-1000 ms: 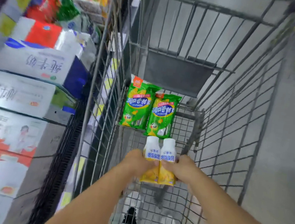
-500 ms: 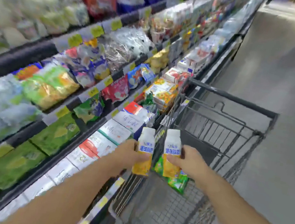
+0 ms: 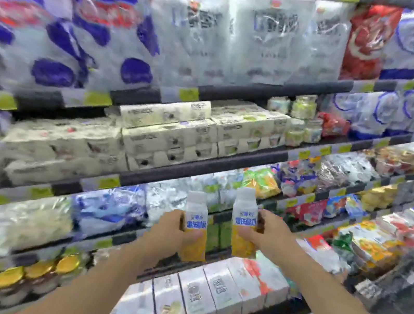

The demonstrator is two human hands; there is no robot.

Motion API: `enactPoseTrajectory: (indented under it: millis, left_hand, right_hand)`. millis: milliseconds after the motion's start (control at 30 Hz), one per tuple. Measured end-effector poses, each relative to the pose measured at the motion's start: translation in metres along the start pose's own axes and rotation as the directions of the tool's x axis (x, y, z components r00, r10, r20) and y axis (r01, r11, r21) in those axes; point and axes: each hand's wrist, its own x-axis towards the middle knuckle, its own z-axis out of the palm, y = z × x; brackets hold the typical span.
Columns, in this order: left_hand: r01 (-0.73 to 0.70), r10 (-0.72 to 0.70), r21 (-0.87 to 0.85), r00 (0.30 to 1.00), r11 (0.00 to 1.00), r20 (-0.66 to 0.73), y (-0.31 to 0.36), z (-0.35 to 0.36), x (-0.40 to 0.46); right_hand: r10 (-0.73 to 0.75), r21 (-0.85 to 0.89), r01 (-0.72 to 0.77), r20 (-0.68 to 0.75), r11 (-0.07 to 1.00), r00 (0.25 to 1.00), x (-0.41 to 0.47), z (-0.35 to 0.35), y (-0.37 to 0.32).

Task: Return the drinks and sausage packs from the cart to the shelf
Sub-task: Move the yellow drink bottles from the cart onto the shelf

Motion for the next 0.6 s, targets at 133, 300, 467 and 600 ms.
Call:
enactPoseTrajectory:
  millis: [133,300,467,600]
  left_hand:
    - [0.028,-0.027,0.003,0.992,1.0,-0.122,-0.051,-0.105,-0.04]
    - [0.064,-0.056,0.02,0.961,0.998,-0.272,-0.123,-0.244,-0.09]
    - [0.081,-0.074,-0.002,0.909,0.997,-0.409,-0.181,-0.353,-0.133]
    - [0.125,-0.128,-0.04,0.85,0.991,-0.511,-0.221,-0.412,-0.151]
  right_hand:
    - [-0.113,-0.022,0.117,0.112,0.993,0.987,0.013,0.097,-0.08]
    - [-0.218,-0.03,0.23,0.224,0.973,0.95,0.021,0.231,-0.178]
    - [-0.31,-0.038,0.335,0.295,0.942,0.904,0.022,0.339,-0.26]
    - [-0.359,-0.06,0.402,0.346,0.914,0.867,0.022,0.407,-0.307]
